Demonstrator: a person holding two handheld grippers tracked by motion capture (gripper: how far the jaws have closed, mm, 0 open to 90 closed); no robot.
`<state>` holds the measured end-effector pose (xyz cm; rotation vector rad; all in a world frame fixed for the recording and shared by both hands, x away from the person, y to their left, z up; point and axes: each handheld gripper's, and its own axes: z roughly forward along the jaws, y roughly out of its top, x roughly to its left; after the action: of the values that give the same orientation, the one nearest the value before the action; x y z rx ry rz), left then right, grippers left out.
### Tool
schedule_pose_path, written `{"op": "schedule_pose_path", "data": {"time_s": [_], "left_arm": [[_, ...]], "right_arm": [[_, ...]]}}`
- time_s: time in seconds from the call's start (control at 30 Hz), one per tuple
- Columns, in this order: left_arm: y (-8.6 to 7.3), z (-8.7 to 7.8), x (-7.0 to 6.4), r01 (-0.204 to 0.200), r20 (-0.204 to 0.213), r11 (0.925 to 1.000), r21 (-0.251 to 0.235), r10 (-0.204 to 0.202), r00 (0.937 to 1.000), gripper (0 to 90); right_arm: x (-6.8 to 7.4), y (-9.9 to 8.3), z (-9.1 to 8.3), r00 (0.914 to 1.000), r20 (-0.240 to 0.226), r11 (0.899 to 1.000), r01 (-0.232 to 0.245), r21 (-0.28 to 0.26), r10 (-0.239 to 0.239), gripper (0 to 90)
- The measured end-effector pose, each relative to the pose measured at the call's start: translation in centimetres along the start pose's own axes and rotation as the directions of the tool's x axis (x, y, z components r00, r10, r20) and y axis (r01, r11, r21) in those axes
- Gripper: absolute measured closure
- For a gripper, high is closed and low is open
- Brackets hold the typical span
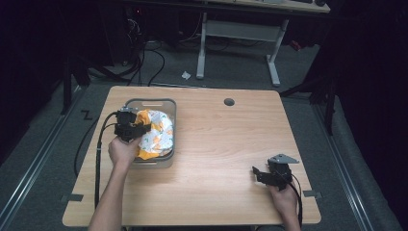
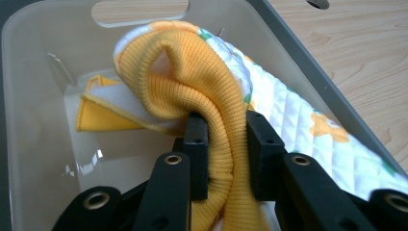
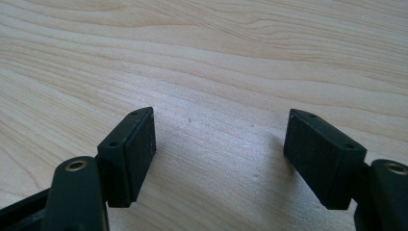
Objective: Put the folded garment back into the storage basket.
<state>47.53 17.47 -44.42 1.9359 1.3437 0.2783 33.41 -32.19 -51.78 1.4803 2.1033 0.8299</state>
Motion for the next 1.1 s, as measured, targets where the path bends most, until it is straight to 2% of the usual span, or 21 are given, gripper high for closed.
{"op": "schedule_pose_path", "data": {"time_s": [0.17, 0.2, 0.23, 0.3, 0.33, 0.37, 0.4, 0.47, 0.57, 0.73, 0.83, 1.1], "left_arm": [[0.1, 0.1, 0.2, 0.019, -0.015, 0.9997, 0.017, -0.019, 0.9997, 69.9], [0.1, 0.1, 0.2, 0.02, -0.021, 0.9996, 0.019, -0.019, 0.9996, 66.7], [0.0, 0.0, 0.2, 0.016, -0.043, 0.9998, 0.015, -0.015, 0.999, 65.2], [0.0, 0.0, 0.3, 0.012, -0.049, 0.9998, 0.014, -0.012, 0.9988, 64.0], [0.0, -0.2, 0.2, 0.013, -0.072, 0.9998, 0.014, -0.012, 0.9973, 58.3], [0.0, -0.2, 0.2, 0.013, -0.072, 0.9998, 0.014, -0.012, 0.9973, 55.2], [-0.1, -0.2, 0.2, 0.012, -0.09, 0.9999, 0.011, -0.011, 0.9959, 55.2], [0.0, -0.8, 0.0, 0.003, -0.1, 0.9998, -0.019, -0.005, 0.995, 50.3], [0.0, -1.3, -0.2, -0.004, -0.103, 0.999, -0.045, -0.001, 0.9947, 48.1], [0.0, -2.2, -1.2, -0.031, -0.093, 0.9958, -0.086, 0.023, 0.9954, 43.5], [-0.2, -3.0, -2.2, -0.052, -0.073, 0.9912, -0.122, 0.043, 0.9964, 42.5], [-0.6, -3.6, -3.7, -0.071, -0.034, 0.9863, -0.149, 0.067, 0.9972, 40.4]], "right_arm": [[0.0, 0.0, 0.0, 1.0, 0.0, 1.0, 0.0, 0.0, 0.0, 27.0], [0.0, 0.0, 0.0, 1.0, 0.0, 1.0, -0.001, 0.0, 0.001, 27.0], [0.0, 0.0, 0.0, 1.0, 0.0, 1.0, 0.0, 0.0, 0.0, 27.0], [0.0, 0.0, 0.0, 1.0, 0.0, 1.0, -0.001, 0.0, 0.001, 27.0], [0.0, 0.0, 0.0, 1.0, 0.0, 1.0, 0.0, 0.0, 0.0, 27.0], [0.0, 0.0, 0.0, 1.0, 0.0, 1.0, 0.0, 0.0, 0.0, 27.0], [0.0, 0.0, 0.0, 1.0, 0.0, 1.0, 0.0, 0.0, 0.0, 27.0], [0.0, 0.0, 0.0, 1.0, 0.0, 1.0, 0.0, 0.0, 0.0, 27.0], [0.0, 0.0, 0.0, 1.0, 0.0, 1.0, 0.0, 0.0, 0.0, 27.0], [0.0, 0.0, 0.0, 1.0, 0.0, 1.0, 0.0, 0.0, 0.0, 27.0], [0.0, 0.0, 0.0, 1.0, 0.0, 1.0, 0.0, 0.0, 0.0, 27.0], [0.0, 0.0, 0.0, 1.0, 0.0, 1.0, -0.001, 0.0, 0.001, 27.0]]}}
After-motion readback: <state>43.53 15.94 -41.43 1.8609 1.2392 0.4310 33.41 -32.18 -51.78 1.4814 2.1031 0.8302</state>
